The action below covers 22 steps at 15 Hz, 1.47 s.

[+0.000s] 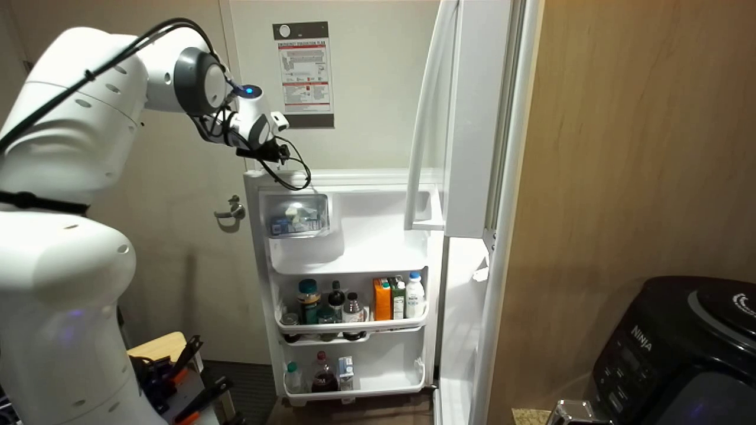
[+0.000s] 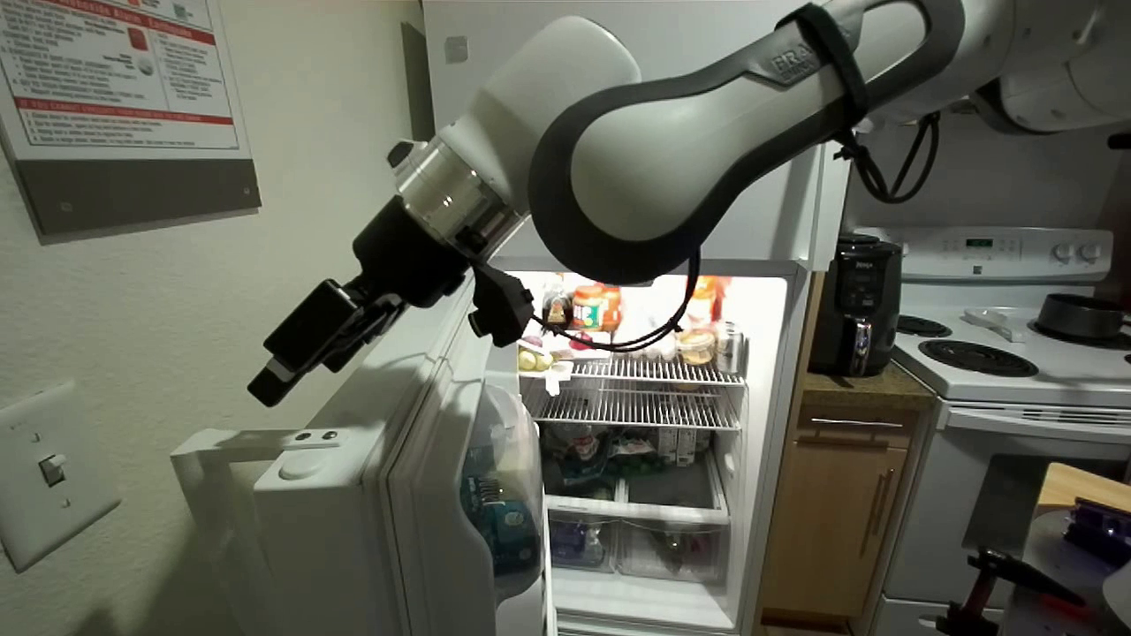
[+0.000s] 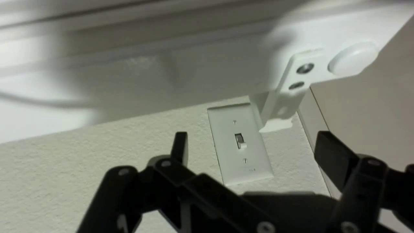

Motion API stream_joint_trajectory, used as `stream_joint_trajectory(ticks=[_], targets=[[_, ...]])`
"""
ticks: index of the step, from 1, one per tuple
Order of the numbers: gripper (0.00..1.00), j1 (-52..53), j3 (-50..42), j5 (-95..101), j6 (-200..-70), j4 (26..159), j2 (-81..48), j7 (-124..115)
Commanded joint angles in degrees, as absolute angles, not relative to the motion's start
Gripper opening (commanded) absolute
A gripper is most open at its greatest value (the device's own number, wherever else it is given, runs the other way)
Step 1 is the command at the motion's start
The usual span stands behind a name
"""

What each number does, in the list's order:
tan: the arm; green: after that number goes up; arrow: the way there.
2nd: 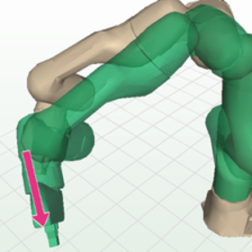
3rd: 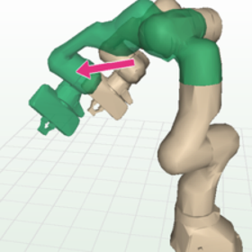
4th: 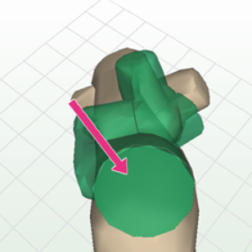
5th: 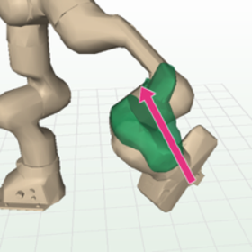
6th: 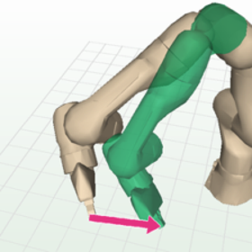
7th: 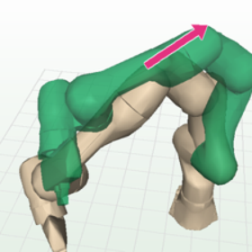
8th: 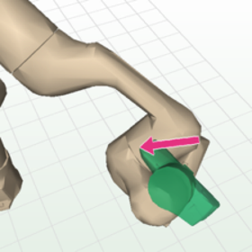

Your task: Close the bottom door on the upright fridge

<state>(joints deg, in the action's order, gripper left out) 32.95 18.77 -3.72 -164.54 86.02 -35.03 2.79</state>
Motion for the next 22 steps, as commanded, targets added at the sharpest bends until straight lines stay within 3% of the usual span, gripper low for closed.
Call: stream_joint_trajectory(ticks=[1,22], targets=[[1.0,34.0,17.7,-1.8,-162.1,85.3,-36.5,0.6],[1.0,33.3,12.8,4.6,-150.7,86.9,-31.8,1.9]])
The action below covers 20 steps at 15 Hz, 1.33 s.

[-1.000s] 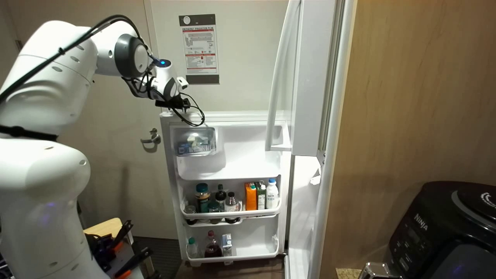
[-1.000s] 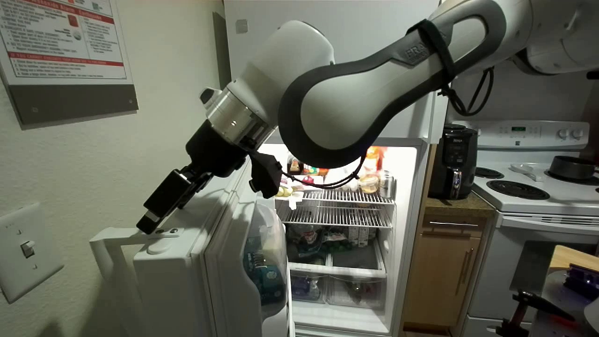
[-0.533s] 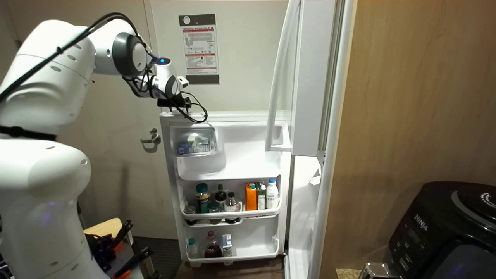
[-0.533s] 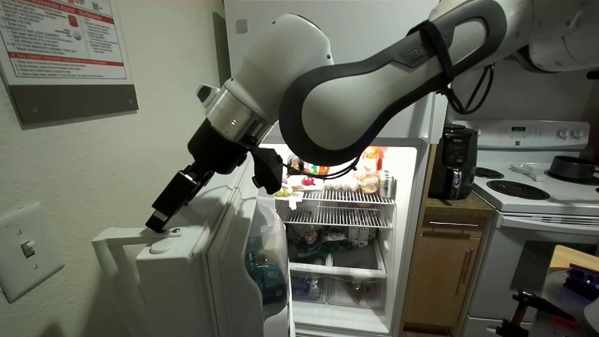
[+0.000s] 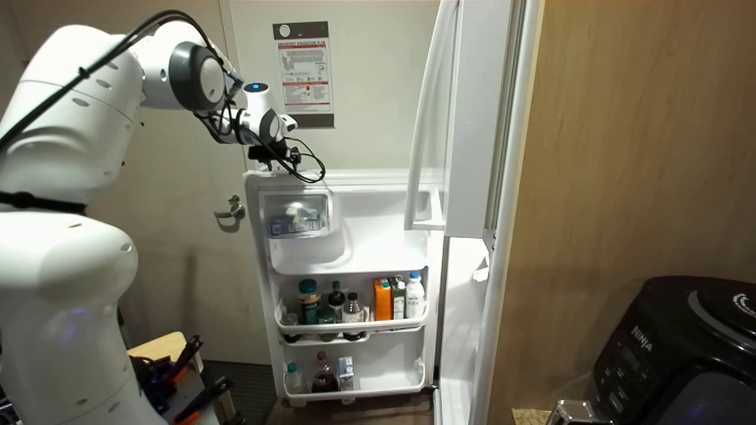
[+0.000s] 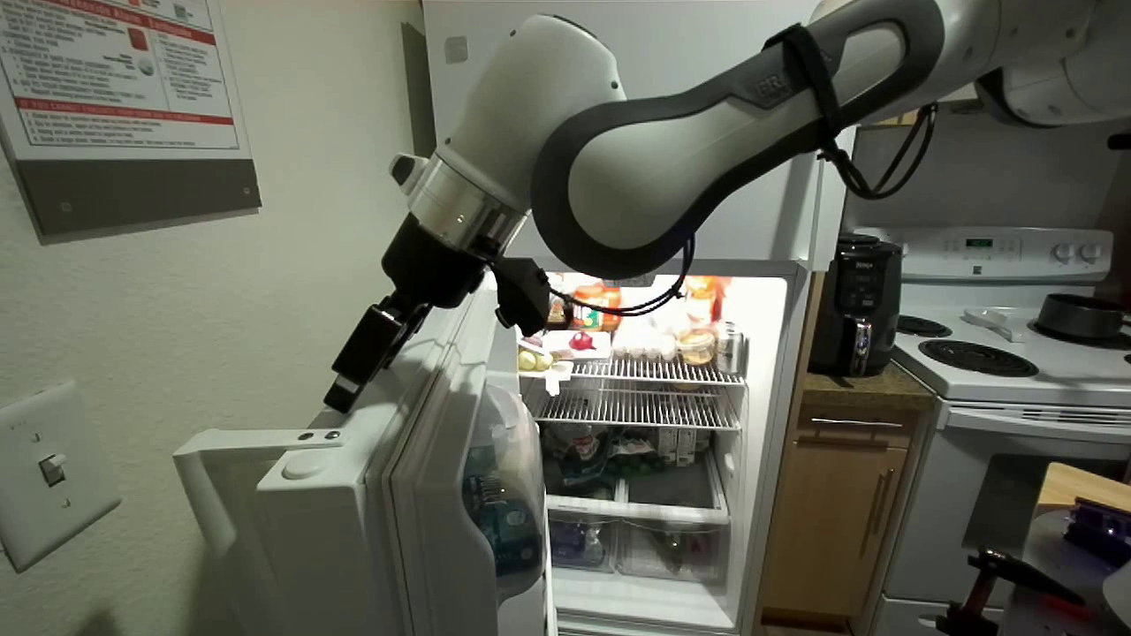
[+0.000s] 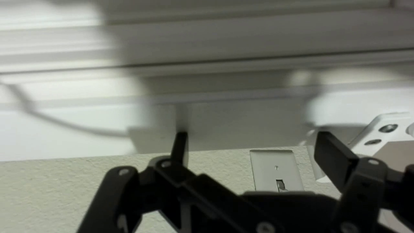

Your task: Close the bottom door on the upright fridge

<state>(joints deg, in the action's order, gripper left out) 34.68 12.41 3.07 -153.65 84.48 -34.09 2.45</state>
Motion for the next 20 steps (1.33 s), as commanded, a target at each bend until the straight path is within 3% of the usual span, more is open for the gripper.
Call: stream_joint_trajectory(ticks=[1,20], targets=[[1.0,32.8,13.4,4.1,-150.2,86.9,-31.8,2.5],[1.0,29.5,23.2,-2.0,-154.0,81.4,-33.7,3.4]])
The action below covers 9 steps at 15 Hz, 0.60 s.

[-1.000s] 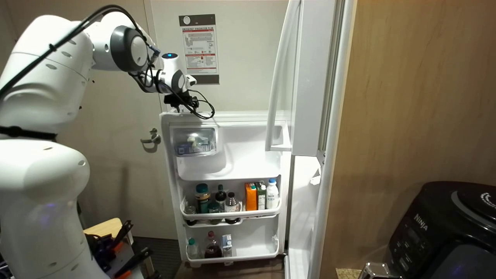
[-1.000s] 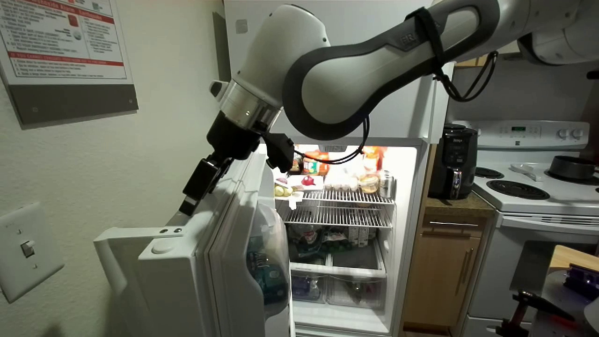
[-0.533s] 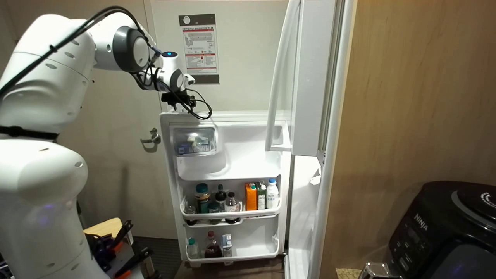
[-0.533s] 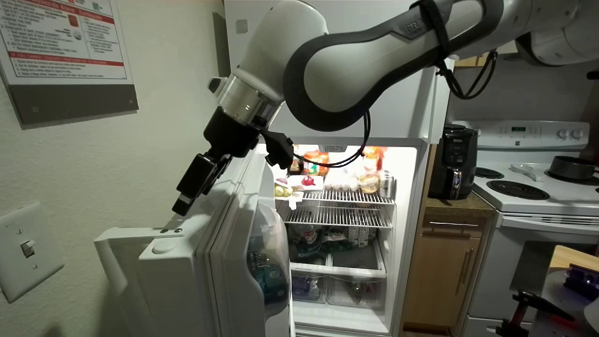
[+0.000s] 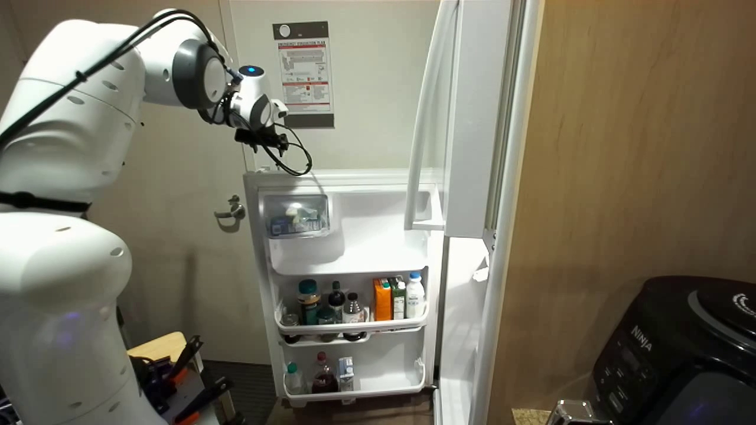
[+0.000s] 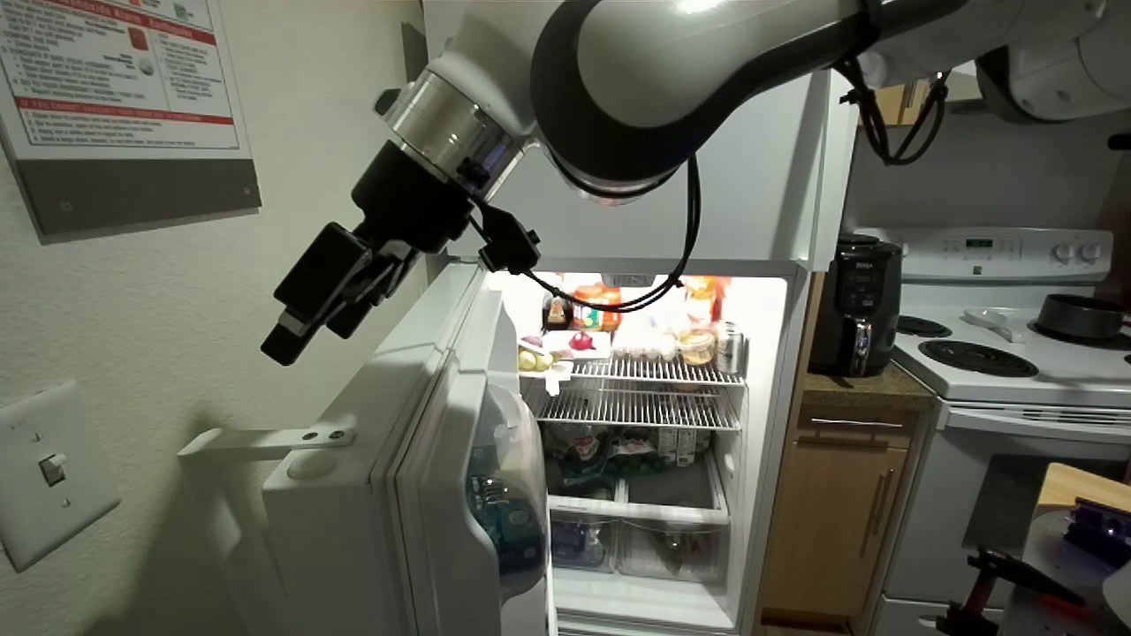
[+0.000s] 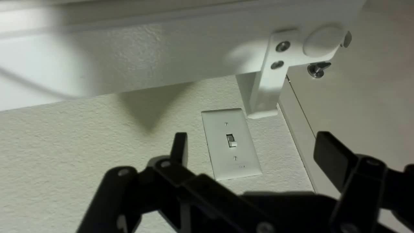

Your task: Close the bottom door on the upright fridge

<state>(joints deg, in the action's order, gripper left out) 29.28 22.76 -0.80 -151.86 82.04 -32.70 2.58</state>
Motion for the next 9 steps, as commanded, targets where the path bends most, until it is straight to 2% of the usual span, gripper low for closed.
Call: stream_joint_trajectory(ticks=[1,9], targets=[[1.0,30.2,22.8,-1.5,-154.7,80.5,-34.8,2.9],[1.0,35.5,19.6,0.1,-159.3,72.8,-43.6,1.7]])
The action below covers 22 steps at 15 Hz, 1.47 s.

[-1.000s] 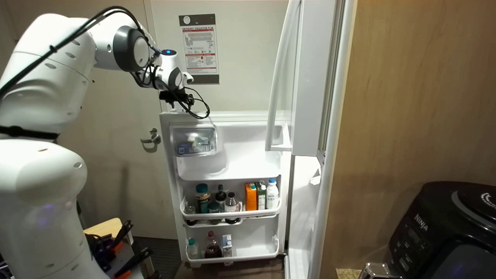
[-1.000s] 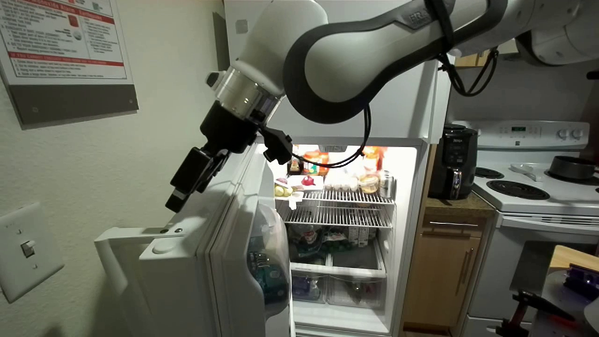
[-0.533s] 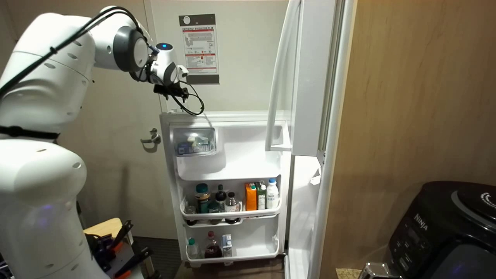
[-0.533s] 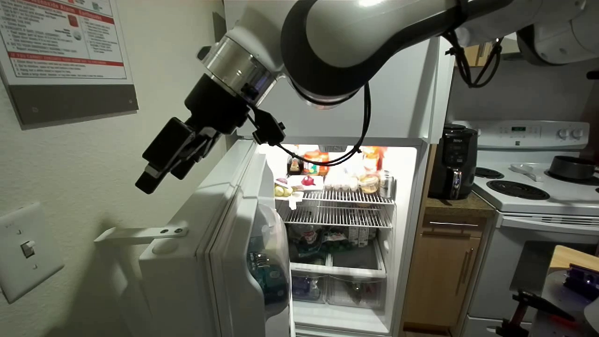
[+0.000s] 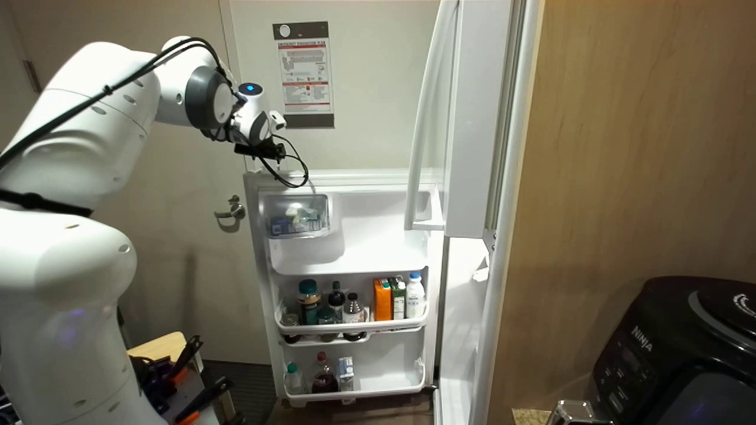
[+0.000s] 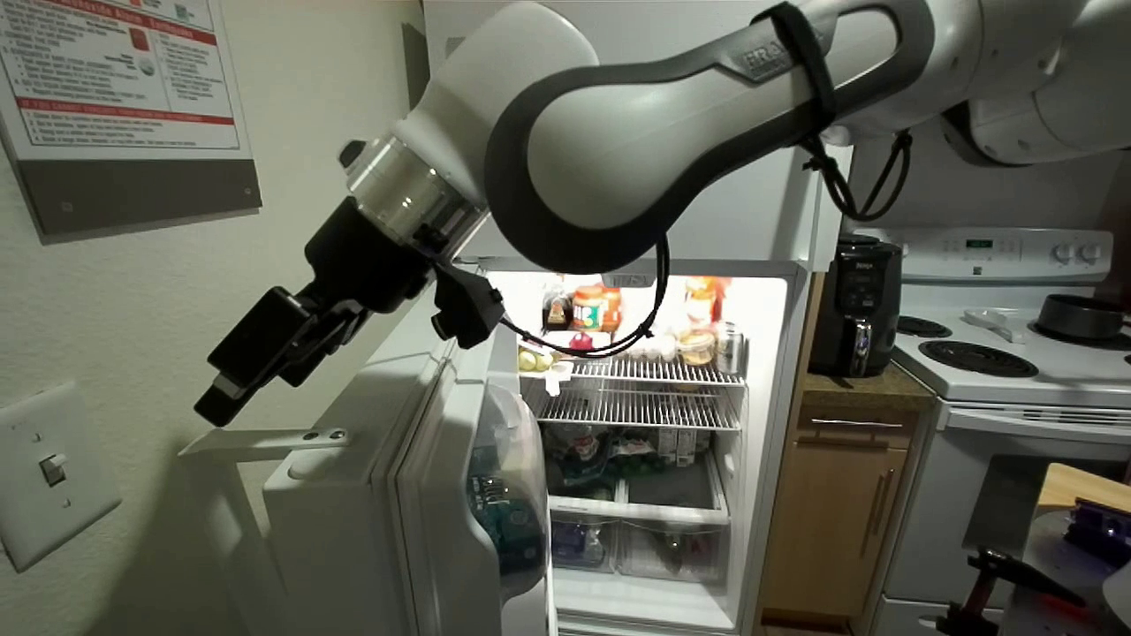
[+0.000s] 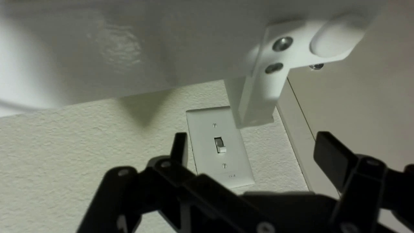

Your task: Close the bottom door on the upright fridge

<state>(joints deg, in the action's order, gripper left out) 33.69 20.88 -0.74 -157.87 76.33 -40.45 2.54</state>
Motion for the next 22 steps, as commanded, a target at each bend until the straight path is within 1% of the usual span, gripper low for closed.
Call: stream_joint_trajectory(ticks=[1,3,9,15,17,22], targets=[[1.0,36.0,19.2,0.2,-159.4,72.1,-44.3,1.8],[1.0,37.0,17.7,0.8,-158.8,71.4,-44.8,1.5],[1.0,37.6,13.2,1.8,-151.4,70.9,-42.6,2.0],[1.0,36.1,12.2,1.0,-143.8,71.8,-40.1,3.6],[1.0,35.3,13.3,0.2,-143.3,72.4,-40.0,5.2],[1.0,36.2,12.5,1.0,-142.7,73.3,-41.0,3.9]])
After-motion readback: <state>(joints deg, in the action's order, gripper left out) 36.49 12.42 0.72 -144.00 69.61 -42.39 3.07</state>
